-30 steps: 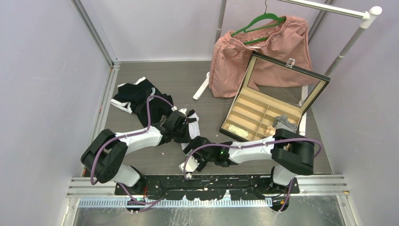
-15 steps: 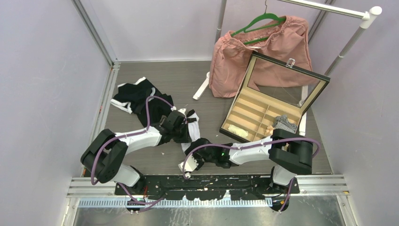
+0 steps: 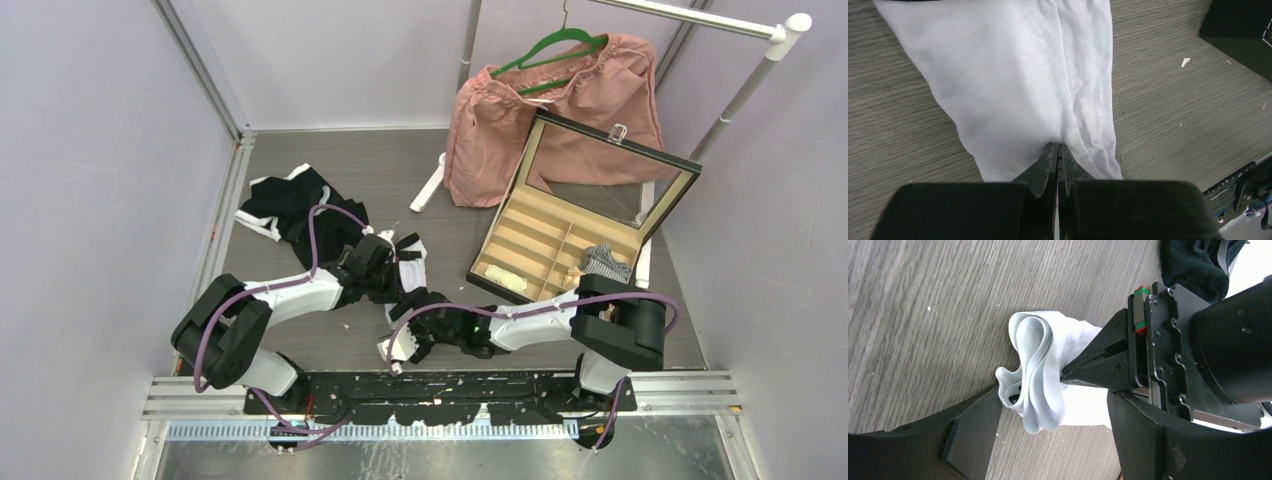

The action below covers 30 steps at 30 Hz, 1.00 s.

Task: Roll the underwear
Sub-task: Roll the underwear to the center of the board.

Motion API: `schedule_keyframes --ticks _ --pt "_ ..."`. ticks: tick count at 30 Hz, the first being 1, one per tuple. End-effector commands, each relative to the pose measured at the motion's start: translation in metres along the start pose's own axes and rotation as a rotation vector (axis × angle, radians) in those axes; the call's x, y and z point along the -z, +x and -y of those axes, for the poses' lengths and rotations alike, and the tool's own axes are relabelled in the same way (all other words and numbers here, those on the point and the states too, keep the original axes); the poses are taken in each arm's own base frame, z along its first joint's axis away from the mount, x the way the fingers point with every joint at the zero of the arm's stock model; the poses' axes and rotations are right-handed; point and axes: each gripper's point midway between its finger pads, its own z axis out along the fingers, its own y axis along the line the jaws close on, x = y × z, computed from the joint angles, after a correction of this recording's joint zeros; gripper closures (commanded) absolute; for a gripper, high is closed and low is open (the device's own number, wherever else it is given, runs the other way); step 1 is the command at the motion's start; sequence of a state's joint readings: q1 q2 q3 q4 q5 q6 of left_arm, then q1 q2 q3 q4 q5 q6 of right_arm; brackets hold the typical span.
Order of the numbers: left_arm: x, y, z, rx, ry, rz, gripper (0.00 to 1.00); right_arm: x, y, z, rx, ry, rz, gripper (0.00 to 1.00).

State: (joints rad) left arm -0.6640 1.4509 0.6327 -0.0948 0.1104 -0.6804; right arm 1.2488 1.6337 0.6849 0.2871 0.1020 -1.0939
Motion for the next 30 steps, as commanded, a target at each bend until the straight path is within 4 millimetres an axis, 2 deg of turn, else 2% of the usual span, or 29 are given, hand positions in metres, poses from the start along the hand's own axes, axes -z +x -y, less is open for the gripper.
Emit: schedule_keyframes --ticks 1,12,17,30 --pt "-0.002 0.016 -0.021 0.005 -0.067 -0.041 0.99 -0.002 0.003 -0.031 -0.062 -0.079 0.018 0.18" --pt "-0.004 0.018 -0.022 0.009 -0.065 -0.047 0.99 -0.008 -0.002 -0.017 -0.201 0.053 0.058 0.25" --pt "-0.005 0.019 -0.023 0.012 -0.064 -0.051 0.99 -0.01 -0.003 -0.013 -0.255 0.124 0.077 0.32" --pt "-0.005 0.019 -0.022 0.015 -0.061 -0.055 0.99 -0.016 -0.008 -0.027 -0.3 0.156 0.078 0.4"
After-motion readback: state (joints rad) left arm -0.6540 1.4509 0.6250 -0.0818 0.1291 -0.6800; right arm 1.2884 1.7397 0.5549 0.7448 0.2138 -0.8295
